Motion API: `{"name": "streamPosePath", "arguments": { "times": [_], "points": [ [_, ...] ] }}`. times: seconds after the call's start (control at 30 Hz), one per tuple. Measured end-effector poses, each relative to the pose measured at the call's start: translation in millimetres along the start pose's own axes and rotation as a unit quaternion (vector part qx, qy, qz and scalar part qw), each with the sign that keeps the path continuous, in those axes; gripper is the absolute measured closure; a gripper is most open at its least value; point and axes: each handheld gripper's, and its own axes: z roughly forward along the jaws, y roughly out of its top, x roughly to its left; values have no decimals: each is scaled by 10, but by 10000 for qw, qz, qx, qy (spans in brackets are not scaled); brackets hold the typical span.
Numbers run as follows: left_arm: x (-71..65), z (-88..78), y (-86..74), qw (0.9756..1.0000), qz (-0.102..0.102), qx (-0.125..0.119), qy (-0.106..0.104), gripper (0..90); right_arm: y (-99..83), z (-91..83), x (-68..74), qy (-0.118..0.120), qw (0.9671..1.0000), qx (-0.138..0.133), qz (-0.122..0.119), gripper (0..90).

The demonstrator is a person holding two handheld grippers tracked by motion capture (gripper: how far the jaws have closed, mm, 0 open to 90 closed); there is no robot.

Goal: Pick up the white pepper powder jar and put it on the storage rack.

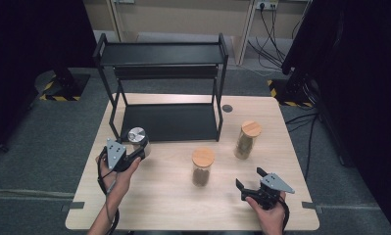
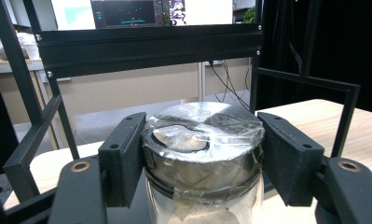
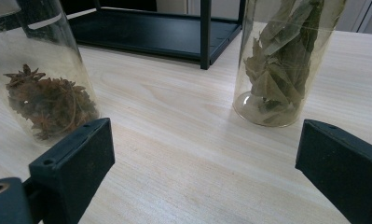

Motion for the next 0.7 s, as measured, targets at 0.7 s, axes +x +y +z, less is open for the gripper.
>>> {"name": "streamPosePath", "arguments": {
  "times": [0.7],
  "points": [
    [85,271,64,9995,137,-6,270,351,-2,-4,1,13,10000,-12,15,45]
  ]
}}
